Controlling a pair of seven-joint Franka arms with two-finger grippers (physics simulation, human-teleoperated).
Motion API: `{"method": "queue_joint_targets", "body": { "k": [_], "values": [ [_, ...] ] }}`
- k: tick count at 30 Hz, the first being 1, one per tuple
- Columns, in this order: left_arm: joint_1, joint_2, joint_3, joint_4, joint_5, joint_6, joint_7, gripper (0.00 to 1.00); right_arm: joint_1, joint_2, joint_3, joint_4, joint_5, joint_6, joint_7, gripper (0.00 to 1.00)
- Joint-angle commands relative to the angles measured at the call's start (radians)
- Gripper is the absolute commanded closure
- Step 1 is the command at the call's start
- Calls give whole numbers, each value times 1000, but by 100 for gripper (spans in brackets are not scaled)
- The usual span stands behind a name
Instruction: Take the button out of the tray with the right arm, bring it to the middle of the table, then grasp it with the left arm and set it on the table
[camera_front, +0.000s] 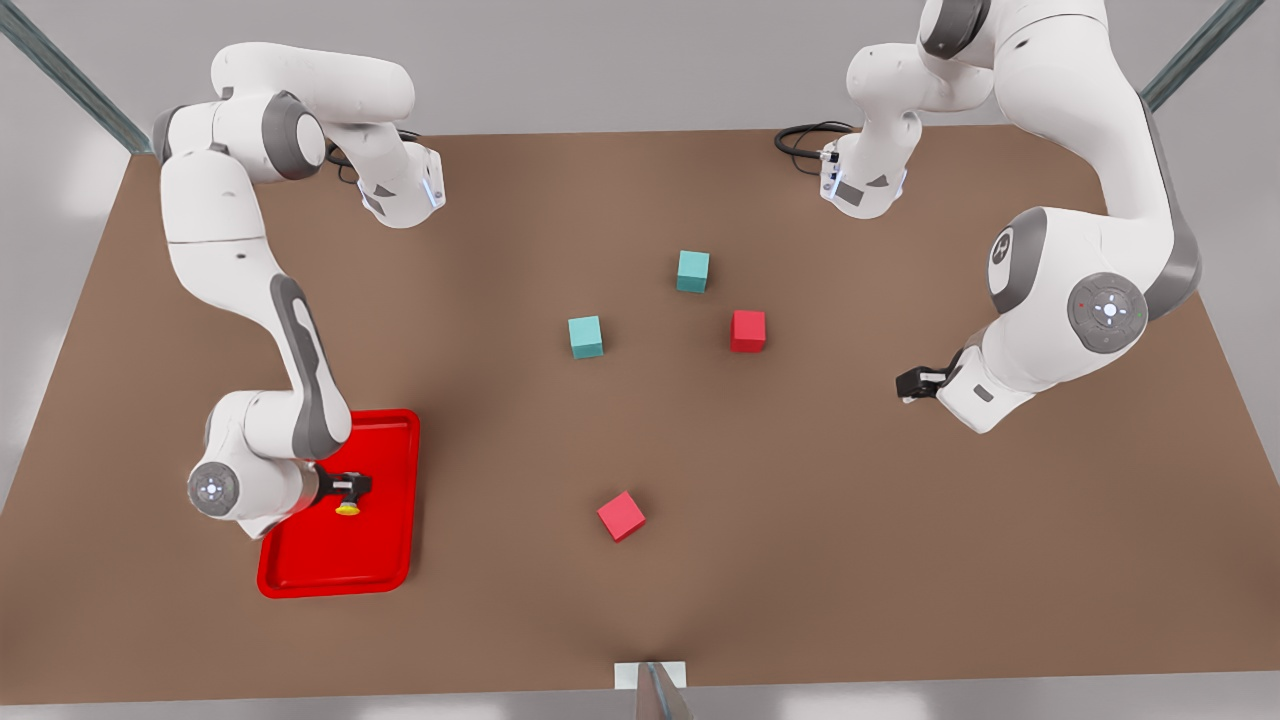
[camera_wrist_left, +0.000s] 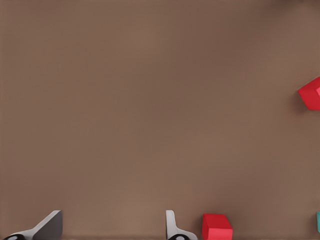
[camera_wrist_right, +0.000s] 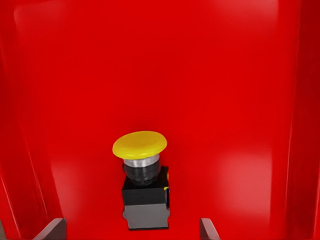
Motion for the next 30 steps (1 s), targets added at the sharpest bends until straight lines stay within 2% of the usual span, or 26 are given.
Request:
{"method": "queue_joint_targets", "body": {
  "k": [1,7,9,16,19,26,28,30],
  "values": [
    [0,0,0,0,1,2,-11,0,1,-1,0,-19,0,56,-56,0],
    [0,-2,0,0,1,-1,-11,0,-2,-16,0,-25,0,60,-58,0],
    [-2,-3,0,0,1,1,-11,0,-2,-15,0,-54,0,143,-58,0],
    [0,0,-3,-3,35,5,-19,0,-4,-12,0,-65,0,143,-69,0],
    [-2,-5,-3,-3,35,-2,-19,0,-10,-41,0,-154,0,217,-70,0],
    [-3,-9,-5,-1,35,-8,-19,0,-14,-55,0,-177,0,221,-82,0],
    [-3,-9,-5,-3,35,-10,-19,0,-16,-82,0,-269,0,339,-82,0],
    [-3,-16,-6,-3,35,-12,-19,0,-13,-82,2,-269,2,338,-82,0]
  ]
}}
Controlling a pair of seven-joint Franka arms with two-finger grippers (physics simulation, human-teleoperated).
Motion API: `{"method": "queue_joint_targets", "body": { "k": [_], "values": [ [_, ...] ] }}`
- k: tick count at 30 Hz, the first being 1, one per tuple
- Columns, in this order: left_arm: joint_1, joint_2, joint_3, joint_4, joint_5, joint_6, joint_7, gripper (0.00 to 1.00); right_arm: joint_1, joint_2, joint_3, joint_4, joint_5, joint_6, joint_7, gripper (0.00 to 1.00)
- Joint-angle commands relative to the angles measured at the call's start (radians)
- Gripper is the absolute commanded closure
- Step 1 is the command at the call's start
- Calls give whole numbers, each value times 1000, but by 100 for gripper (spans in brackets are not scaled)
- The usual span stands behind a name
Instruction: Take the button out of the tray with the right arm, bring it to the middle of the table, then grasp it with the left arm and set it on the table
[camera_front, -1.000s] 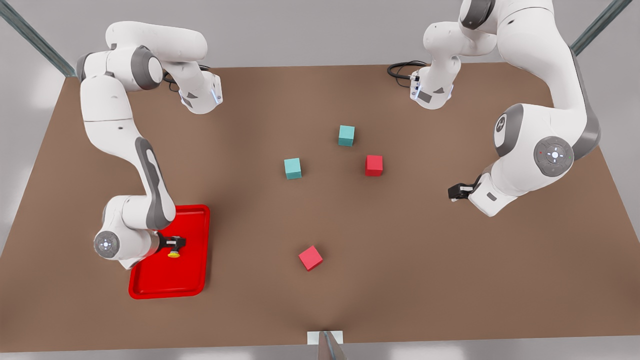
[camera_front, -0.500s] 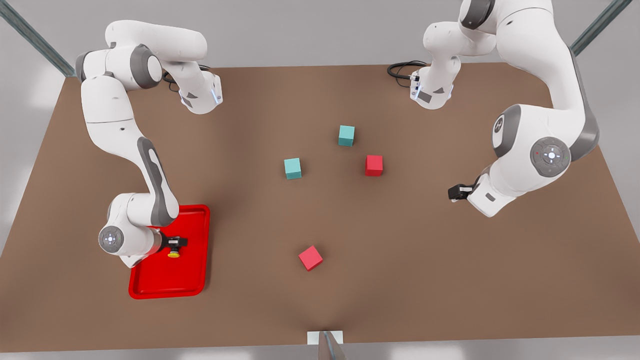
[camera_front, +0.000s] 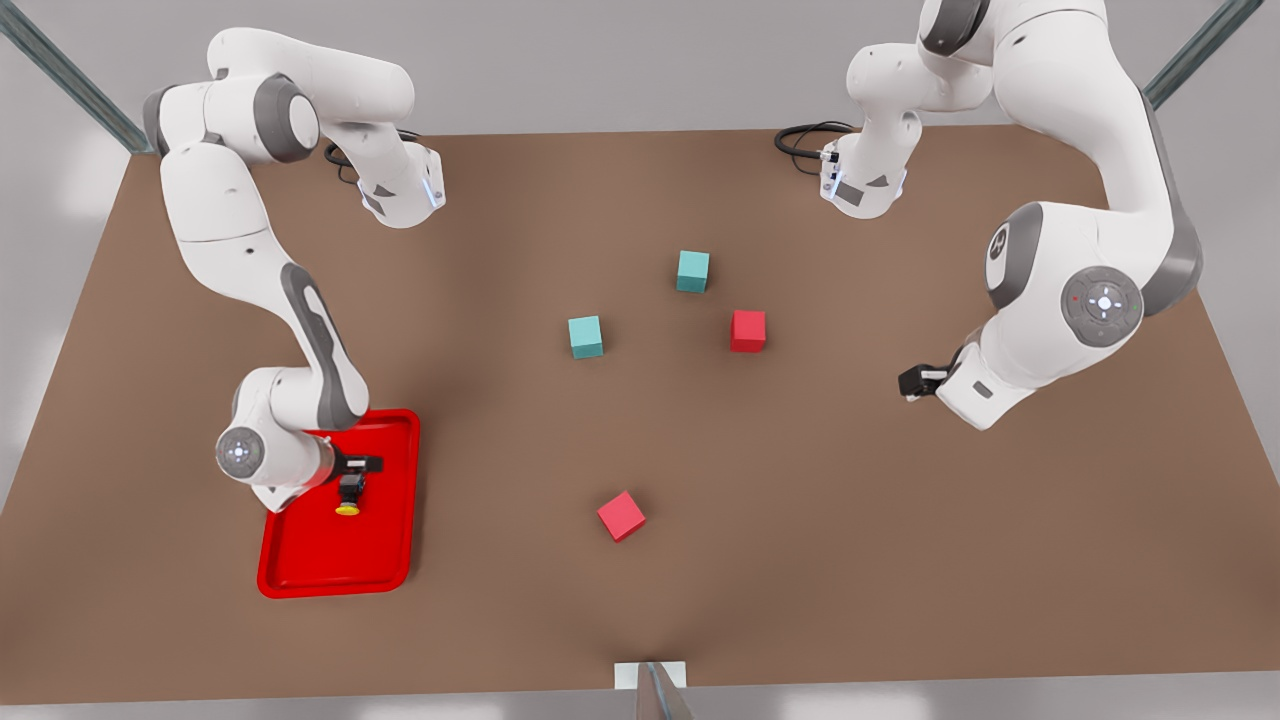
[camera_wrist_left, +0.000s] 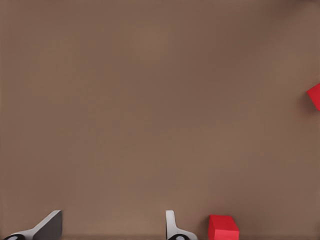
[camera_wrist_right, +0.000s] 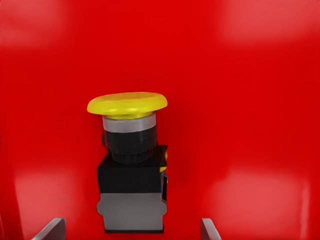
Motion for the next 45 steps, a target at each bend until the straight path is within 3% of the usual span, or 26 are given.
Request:
{"method": "queue_joint_targets", "body": {
  "k": [1,7,8,9,14,18,23,33,37,45],
  "values": [
    [0,-3,-1,1,1,-14,-5,0,4,-3,0,-5,2,69,-26,0],
    [0,-9,-3,11,-1,-16,-5,0,9,9,0,4,10,86,-13,0],
    [-3,-8,-3,9,-1,-14,-8,0,9,9,0,4,10,86,-14,2],
    [-3,-8,-4,12,-2,-14,-8,0,9,11,0,3,10,86,-14,12],
    [-5,-5,-4,11,-4,-14,-10,0,8,12,0,0,10,85,-22,15],
    [-11,-6,-6,11,-7,-14,-11,0,4,12,0,0,10,82,-23,41],
    [-9,-9,-7,12,-8,-14,-10,0,6,12,0,0,10,80,-23,53],
    [-3,-11,-6,9,-1,-16,-4,0,8,-29,2,7,10,28,-16,56],
    [5,-11,-6,12,-1,-14,-7,0,18,-45,30,167,13,-197,32,56],
    [9,-11,4,12,1,-14,-10,0,302,11,33,392,47,-345,469,55]
  ]
}}
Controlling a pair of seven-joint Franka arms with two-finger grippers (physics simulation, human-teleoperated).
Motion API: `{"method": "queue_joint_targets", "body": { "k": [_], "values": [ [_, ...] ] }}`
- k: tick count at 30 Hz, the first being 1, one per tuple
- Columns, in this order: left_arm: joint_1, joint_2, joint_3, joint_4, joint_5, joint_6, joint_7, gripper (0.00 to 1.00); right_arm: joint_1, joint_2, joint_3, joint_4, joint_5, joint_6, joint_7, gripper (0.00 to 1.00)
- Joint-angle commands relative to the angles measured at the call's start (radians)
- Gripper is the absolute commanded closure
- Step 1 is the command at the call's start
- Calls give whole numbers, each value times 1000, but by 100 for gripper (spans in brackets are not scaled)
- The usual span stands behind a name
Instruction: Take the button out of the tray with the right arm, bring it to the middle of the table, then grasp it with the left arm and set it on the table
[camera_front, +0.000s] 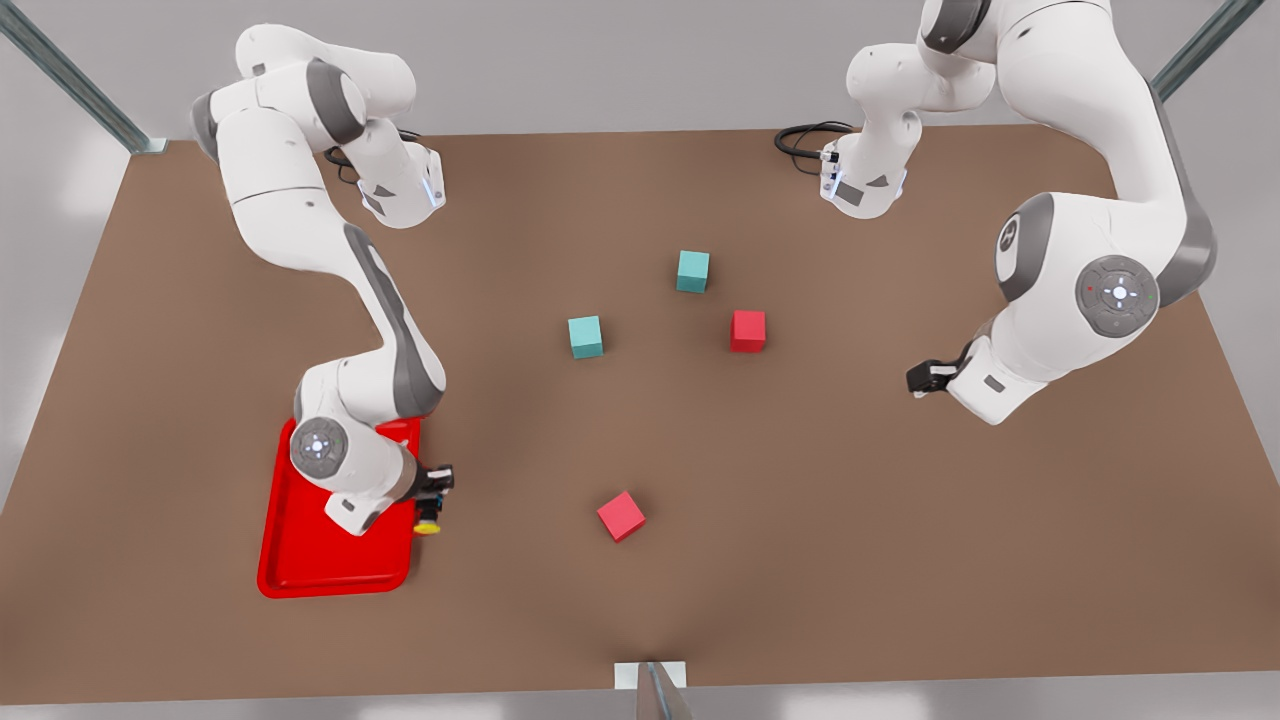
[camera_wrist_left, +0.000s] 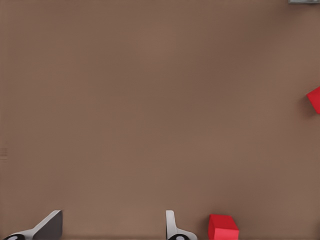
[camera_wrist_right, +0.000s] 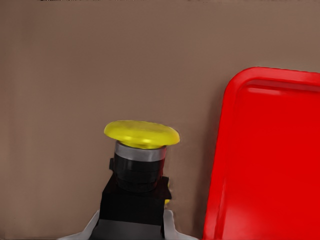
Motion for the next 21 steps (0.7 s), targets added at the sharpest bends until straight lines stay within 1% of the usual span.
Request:
{"method": "queue_joint_targets", "body": {
  "k": [1,8,10,12,14,16,19,21],
  "values": [
    [2,-1,1,1,1,0,-3,0,58,24,0,55,6,-111,436,55],
    [-1,0,1,-1,2,0,-9,0,290,176,0,277,35,-111,753,55],
    [2,-1,1,-2,2,-2,-9,0,342,257,2,392,37,-99,842,56],
    [2,-1,2,-2,2,-2,-8,0,380,285,5,409,74,-10,907,56],
    [2,-1,2,-2,2,-2,-9,0,402,363,5,513,130,55,939,55],
    [2,-1,2,-2,2,-2,-8,0,429,395,13,517,163,197,968,54],
    [2,-1,2,-2,2,-2,-8,0,469,435,28,521,218,285,974,54],
    [2,-1,2,-2,2,-2,-8,0,495,450,33,521,219,308,990,54]
  ]
}}
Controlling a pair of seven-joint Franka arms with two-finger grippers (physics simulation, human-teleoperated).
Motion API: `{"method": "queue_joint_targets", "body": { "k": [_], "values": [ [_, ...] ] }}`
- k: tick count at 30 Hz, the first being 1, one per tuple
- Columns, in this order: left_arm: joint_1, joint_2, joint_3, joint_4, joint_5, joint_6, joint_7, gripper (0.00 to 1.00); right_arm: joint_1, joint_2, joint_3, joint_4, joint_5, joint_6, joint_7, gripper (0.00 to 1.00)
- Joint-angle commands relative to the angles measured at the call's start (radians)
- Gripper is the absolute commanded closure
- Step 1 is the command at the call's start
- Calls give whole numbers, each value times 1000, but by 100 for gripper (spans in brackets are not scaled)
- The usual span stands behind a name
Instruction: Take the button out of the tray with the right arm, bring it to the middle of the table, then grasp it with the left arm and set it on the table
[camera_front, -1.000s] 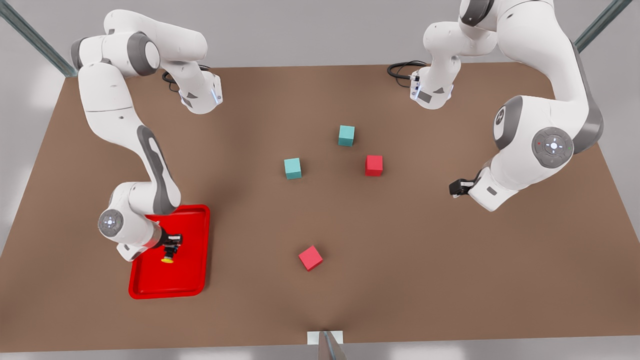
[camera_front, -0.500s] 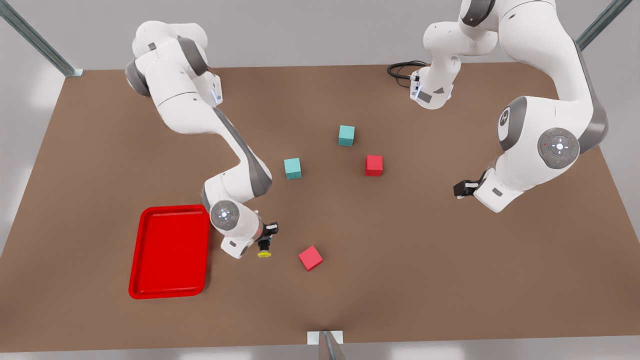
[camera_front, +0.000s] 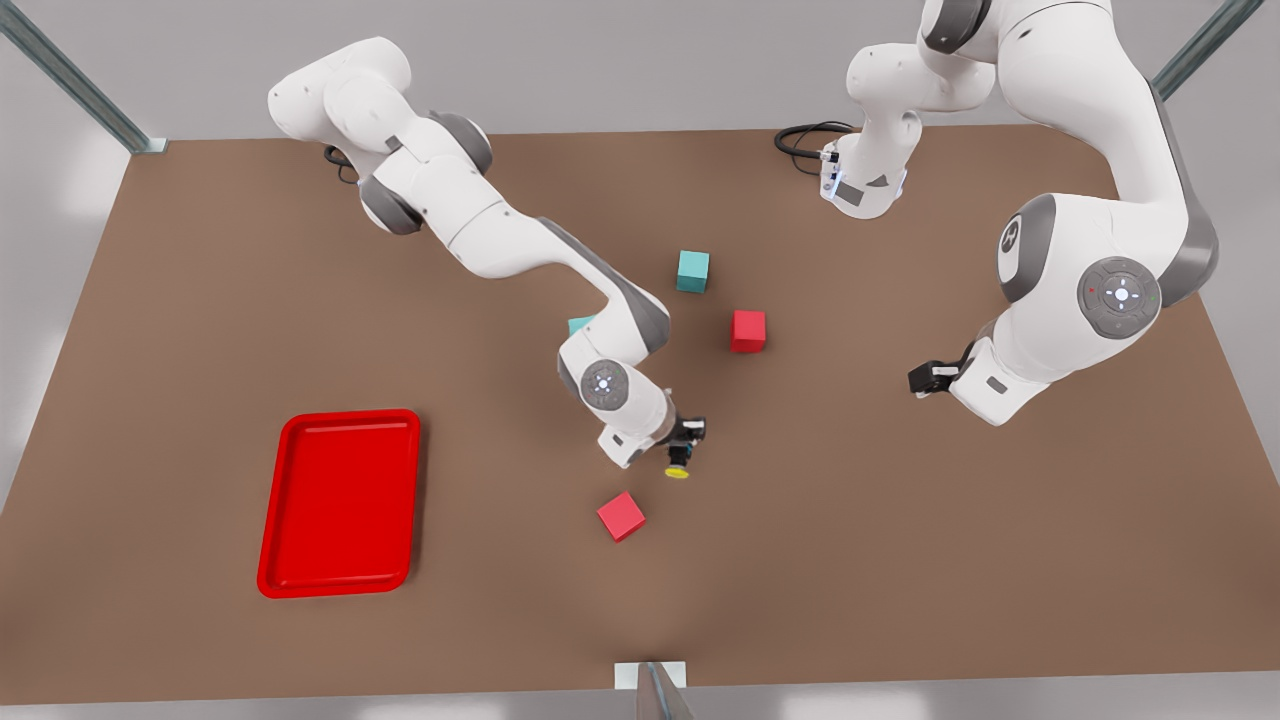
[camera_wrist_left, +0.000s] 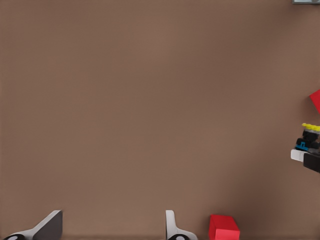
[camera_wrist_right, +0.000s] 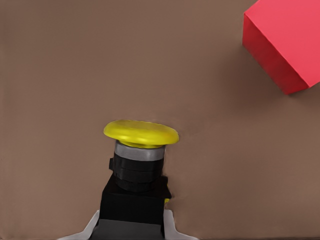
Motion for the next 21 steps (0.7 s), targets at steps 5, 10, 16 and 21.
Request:
{"method": "queue_joint_targets", "body": {
  "k": [5,10,16,21],
  "values": [
    [0,-1,0,0,1,0,-2,0,49,51,-2,3,22,151,400,52],
    [0,-1,-2,-1,1,-2,-2,0,89,67,-39,1,20,174,400,0],
    [-81,37,-81,30,-12,70,-60,0,-9,-90,-24,-16,22,-53,371,0],
    [-287,215,-129,146,-30,309,-192,0,-469,-538,-27,-246,-21,-475,-180,0]
  ]
}}
